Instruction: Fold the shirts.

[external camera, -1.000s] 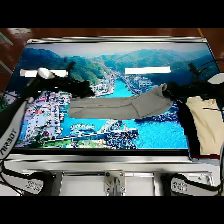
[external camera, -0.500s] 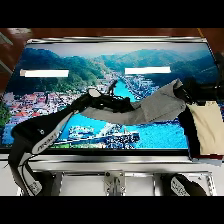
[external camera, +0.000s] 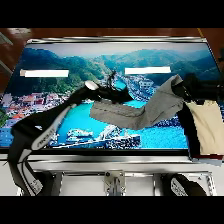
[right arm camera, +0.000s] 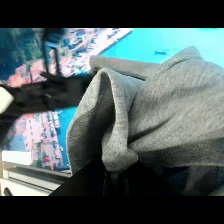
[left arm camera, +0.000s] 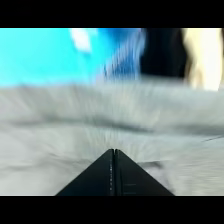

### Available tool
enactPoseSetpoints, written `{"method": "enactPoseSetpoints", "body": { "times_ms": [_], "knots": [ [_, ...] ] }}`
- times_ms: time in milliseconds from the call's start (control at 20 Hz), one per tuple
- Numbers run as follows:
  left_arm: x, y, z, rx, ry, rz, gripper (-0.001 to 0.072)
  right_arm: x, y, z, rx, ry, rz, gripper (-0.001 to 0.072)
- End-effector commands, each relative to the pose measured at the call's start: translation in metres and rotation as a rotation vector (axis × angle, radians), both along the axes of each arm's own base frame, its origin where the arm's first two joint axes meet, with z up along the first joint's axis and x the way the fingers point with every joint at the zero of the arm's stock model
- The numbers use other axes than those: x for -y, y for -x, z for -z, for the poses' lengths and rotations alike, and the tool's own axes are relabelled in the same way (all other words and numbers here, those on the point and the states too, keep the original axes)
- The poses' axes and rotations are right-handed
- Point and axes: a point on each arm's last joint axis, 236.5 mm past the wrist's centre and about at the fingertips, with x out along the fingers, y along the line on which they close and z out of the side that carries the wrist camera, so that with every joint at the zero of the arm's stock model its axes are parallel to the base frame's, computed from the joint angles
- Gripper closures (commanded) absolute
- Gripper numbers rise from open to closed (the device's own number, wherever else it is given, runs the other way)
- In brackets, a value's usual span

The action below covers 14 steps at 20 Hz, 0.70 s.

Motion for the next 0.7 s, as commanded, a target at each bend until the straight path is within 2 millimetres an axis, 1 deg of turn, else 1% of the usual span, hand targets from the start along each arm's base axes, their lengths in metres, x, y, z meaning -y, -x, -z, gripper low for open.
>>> {"method": "enactPoseSetpoints", "body": {
  "times_ms": [0, 50, 100, 150, 200, 250, 300, 350, 400, 450, 500, 550, 600, 650],
  "knots": [
    [-0.128, -0.073, -0.082, 0.224, -0.072, -0.192, 0.0677, -0.045, -0.023, 0.009, 0.024, -0.028, -0.049, 0.0655],
    [-0.169, -0.087, -0.118, 0.283, -0.063, -0.271, 0.0676, -0.068, -0.032, 0.018, 0.026, -0.037, -0.079, 0.0655],
    [-0.210, -0.095, -0.154, 0.343, -0.056, -0.349, 0.0676, -0.096, -0.043, 0.032, 0.024, -0.047, -0.107, 0.0655],
    [-0.253, -0.096, -0.192, 0.408, -0.053, -0.426, 0.0676, -0.123, -0.054, 0.048, 0.022, -0.054, -0.122, 0.0655],
    [-0.287, -0.090, -0.224, 0.463, -0.055, -0.482, 0.0676, -0.153, -0.063, 0.070, 0.010, -0.062, -0.135, 0.0655],
    [-0.318, -0.078, -0.255, 0.517, -0.061, -0.530, 0.0676, -0.180, -0.069, 0.094, -0.013, -0.071, -0.144, 0.0655],
    [-0.342, -0.064, -0.278, 0.560, -0.073, -0.566, 0.0676, -0.208, -0.070, 0.124, -0.059, -0.083, -0.153, 0.0655],
    [-0.364, -0.048, -0.300, 0.600, -0.087, -0.597, 0.0676, -0.231, -0.066, 0.153, -0.119, -0.099, -0.162, 0.0649],
    [-0.381, -0.033, -0.316, 0.633, -0.104, -0.622, 0.0675, -0.253, -0.058, 0.183, -0.199, -0.130, -0.165, 0.0541],
    [-0.393, -0.019, -0.328, 0.654, -0.121, -0.638, 0.0675, -0.269, -0.051, 0.206, -0.261, -0.160, -0.170, 0.0230],
    [-0.403, -0.006, -0.335, 0.667, -0.139, -0.645, 0.0675, -0.277, -0.045, 0.217, -0.294, -0.187, -0.195, 0.0085],
    [-0.408, 0.004, -0.339, 0.671, -0.154, -0.644, 0.0675, -0.278, -0.041, 0.223, -0.308, -0.191, -0.228, 0.0085],
    [-0.412, 0.014, -0.339, 0.669, -0.171, -0.636, 0.0675, -0.267, -0.038, 0.227, -0.321, -0.170, -0.256, 0.0085],
    [-0.413, 0.020, -0.337, 0.662, -0.186, -0.624, 0.0675, -0.248, -0.040, 0.227, -0.327, -0.138, -0.268, 0.0085]
  ]
}}
